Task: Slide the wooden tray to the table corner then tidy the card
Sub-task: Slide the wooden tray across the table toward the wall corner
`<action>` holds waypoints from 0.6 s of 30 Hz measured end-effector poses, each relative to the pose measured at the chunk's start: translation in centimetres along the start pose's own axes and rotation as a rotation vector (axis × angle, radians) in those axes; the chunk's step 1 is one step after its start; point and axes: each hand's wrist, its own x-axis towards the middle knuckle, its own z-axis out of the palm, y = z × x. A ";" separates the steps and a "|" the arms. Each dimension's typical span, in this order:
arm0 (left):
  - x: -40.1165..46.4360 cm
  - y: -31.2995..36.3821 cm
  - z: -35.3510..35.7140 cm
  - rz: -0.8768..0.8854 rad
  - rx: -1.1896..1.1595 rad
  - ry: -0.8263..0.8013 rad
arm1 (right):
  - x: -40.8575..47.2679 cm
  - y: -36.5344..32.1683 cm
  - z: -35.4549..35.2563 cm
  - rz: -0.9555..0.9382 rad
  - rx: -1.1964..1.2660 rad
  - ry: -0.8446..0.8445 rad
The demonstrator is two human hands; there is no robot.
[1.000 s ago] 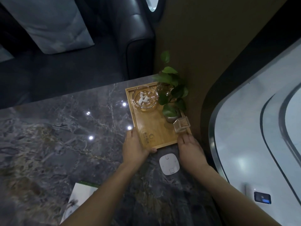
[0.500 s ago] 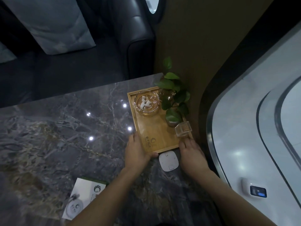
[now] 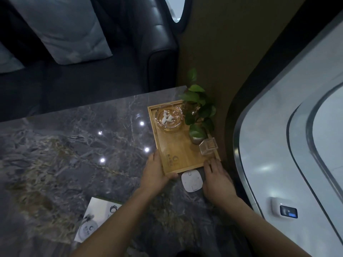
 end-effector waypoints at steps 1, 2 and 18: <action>-0.3 -0.1 -0.3 0.013 0.010 -0.007 | -0.3 -0.1 -0.1 0.008 0.010 -0.001; -0.7 -0.3 -0.5 0.026 0.018 -0.004 | -0.5 -0.2 -0.1 0.012 0.017 0.001; -11.5 -7.9 -3.5 0.235 0.335 0.119 | -6.3 -7.5 1.4 -0.179 0.069 0.097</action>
